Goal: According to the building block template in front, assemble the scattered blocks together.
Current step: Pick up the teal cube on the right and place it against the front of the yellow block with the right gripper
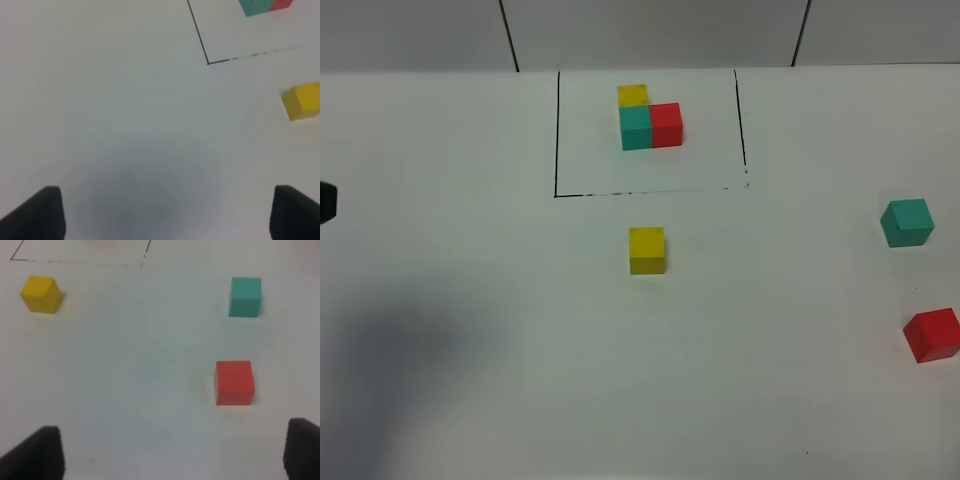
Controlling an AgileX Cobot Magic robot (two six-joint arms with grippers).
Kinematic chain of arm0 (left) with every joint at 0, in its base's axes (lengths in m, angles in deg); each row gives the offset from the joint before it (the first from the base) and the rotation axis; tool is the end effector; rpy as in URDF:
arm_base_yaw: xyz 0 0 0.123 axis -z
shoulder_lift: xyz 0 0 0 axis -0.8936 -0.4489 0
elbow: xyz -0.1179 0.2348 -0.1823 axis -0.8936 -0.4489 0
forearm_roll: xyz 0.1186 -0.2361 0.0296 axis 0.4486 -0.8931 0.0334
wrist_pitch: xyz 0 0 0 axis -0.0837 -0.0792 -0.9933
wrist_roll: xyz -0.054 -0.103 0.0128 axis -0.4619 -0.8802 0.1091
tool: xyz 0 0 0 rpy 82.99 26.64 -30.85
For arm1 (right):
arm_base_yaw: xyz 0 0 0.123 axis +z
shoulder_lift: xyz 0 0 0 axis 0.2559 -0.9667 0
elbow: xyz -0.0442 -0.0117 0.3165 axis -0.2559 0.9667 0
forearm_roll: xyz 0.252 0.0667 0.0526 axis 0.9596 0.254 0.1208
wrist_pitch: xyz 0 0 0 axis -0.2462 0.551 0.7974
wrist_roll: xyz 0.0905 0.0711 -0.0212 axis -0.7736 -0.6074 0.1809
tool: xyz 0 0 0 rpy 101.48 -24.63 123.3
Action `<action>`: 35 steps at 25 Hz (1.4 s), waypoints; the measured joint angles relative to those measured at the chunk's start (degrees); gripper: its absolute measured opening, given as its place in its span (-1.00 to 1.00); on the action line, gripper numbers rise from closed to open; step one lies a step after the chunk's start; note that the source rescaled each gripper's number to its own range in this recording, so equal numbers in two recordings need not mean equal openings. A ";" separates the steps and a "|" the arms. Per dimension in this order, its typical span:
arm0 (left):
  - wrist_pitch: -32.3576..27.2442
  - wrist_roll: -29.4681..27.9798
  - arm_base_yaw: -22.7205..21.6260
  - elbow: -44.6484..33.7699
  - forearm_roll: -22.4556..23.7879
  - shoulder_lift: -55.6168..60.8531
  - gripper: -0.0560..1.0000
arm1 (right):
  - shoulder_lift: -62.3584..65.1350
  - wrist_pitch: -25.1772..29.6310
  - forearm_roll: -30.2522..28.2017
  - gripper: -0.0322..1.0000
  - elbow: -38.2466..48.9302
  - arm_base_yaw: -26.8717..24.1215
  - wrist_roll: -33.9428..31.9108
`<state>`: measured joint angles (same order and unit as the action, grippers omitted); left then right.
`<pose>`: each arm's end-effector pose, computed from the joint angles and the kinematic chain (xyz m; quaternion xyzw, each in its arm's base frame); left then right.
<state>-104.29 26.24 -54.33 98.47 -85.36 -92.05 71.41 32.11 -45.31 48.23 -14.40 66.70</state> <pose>0.1714 -0.0297 0.3734 0.0799 0.9085 -0.0408 0.4082 0.0041 0.0145 0.2721 -0.0478 0.8667 0.0478 0.4941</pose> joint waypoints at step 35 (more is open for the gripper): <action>-8.59 5.98 0.00 -23.63 -7.35 49.56 0.84 | 0.00 0.00 0.11 0.98 0.00 0.00 -0.05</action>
<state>-112.89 32.22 -54.33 74.84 -92.72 -42.49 71.41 32.11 -45.19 48.23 -14.40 66.64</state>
